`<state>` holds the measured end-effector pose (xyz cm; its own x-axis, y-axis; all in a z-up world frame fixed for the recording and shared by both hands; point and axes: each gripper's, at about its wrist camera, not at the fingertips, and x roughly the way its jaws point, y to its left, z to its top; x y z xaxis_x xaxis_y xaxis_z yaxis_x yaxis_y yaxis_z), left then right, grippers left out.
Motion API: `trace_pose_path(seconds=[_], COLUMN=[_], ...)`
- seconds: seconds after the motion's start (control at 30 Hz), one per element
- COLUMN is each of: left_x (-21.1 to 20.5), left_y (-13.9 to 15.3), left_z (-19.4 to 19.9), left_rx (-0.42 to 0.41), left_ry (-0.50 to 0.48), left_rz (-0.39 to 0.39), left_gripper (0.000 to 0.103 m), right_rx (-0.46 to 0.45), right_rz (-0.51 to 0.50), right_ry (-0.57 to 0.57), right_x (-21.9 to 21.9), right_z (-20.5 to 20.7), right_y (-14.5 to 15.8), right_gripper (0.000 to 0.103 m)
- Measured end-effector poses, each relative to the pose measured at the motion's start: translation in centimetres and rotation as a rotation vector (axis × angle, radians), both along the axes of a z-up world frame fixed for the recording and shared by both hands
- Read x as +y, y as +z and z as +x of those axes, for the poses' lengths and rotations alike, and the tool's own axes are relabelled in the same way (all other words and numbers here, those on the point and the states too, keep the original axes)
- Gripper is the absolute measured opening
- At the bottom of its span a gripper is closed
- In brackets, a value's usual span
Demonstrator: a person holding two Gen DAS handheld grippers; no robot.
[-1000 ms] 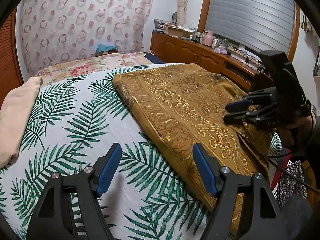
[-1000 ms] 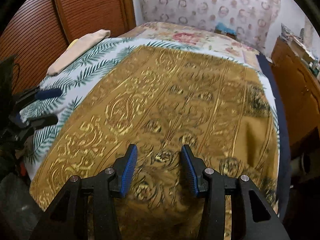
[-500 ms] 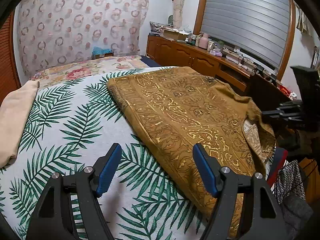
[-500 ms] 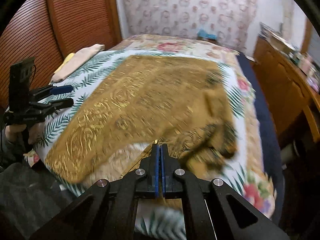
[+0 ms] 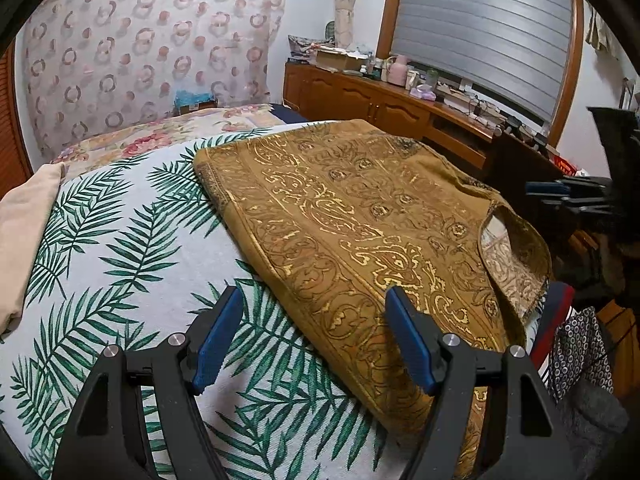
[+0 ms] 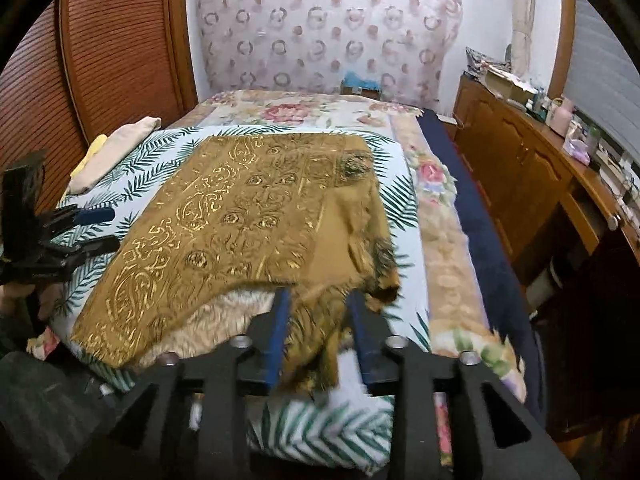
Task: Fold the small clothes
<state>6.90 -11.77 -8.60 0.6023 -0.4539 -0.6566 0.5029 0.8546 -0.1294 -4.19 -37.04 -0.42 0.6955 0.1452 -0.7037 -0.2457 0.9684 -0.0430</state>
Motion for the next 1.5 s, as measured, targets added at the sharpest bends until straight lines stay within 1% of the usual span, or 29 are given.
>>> trace_pose_path(seconds=[0.1,0.2,0.23,0.27,0.3,0.43,0.57,0.67,0.7,0.73,0.8,0.83,0.9,0.97,1.1,1.23,1.37,1.5], left_x=[-0.1,-0.2,-0.1,-0.1,-0.1,-0.4,-0.6,-0.5,-0.4,-0.3,-0.2,-0.2,-0.2,-0.2,-0.3,-0.5,-0.7,-0.5], left_y=[-0.1,-0.2,-0.3,-0.3,-0.4,-0.5,-0.5,-0.5,-0.5,-0.6,-0.6,-0.7,-0.8,-1.0,-1.4,-1.7,-1.8,-1.8], left_z=[0.1,0.1,0.0,0.0,0.0,-0.1,-0.5,-0.9,-1.0,-1.1,-1.2,-1.3,-1.4,-1.6,-2.0,-2.1,-2.2,-2.6], left_rx=[0.005,0.009,0.011,0.013,0.014,0.022,0.024,0.031,0.034,0.039,0.044,0.044,0.049,0.056,0.066,0.075,0.081,0.084], left_ry=[-0.002,-0.002,-0.002,-0.002,-0.002,-0.009,-0.017,-0.018,-0.017,-0.016,-0.015,-0.012,-0.008,-0.009,-0.015,-0.028,-0.037,-0.049], left_rz=[0.003,0.006,0.006,0.005,0.005,0.004,0.011,0.016,0.017,0.016,0.018,0.022,0.029,0.031,0.041,0.043,0.047,0.047], left_gripper=[0.074,0.074,0.074,0.074,0.074,0.074,0.074,0.074,0.074,0.074,0.074,0.074,0.074,0.074,0.074,0.074,0.074,0.074], right_rx=[0.001,0.013,0.018,0.021,0.026,0.006,0.027,0.039,0.03,0.023,0.011,0.003,-0.013,-0.019,-0.013,-0.003,0.017,0.042], right_rz=[-0.049,-0.107,-0.125,-0.127,-0.122,-0.102,-0.113,-0.1,-0.097,-0.1,-0.094,-0.086,-0.069,-0.053,-0.017,0.007,0.003,0.017], right_ry=[0.026,0.042,0.039,0.036,0.038,0.014,-0.03,-0.058,-0.062,-0.07,-0.075,-0.07,-0.059,-0.047,0.006,0.045,0.048,0.044], right_x=[1.9,2.5,2.5,2.4,2.2,0.5,-0.4,-1.0,-1.0,-1.0,-0.8,-0.6,-0.1,0.4,1.7,2.8,3.3,2.4], right_z=[1.4,2.7,2.9,3.1,3.3,2.0,0.2,-0.6,-0.8,-0.9,-0.6,-0.7,-0.6,-0.5,-0.1,0.8,2.1,3.1], right_y=[-1.6,-3.4,-3.8,-4.0,-4.0,-3.6,-2.9,-2.4,-2.2,-2.0,-1.8,-1.7,-1.6,-1.9,-3.0,-3.8,-5.1,-5.7], right_gripper=[0.04,0.039,0.037,0.018,0.007,0.005,0.004,0.005,0.005,0.007,0.017,0.019,0.028,0.034,0.038,0.04,0.04,0.04])
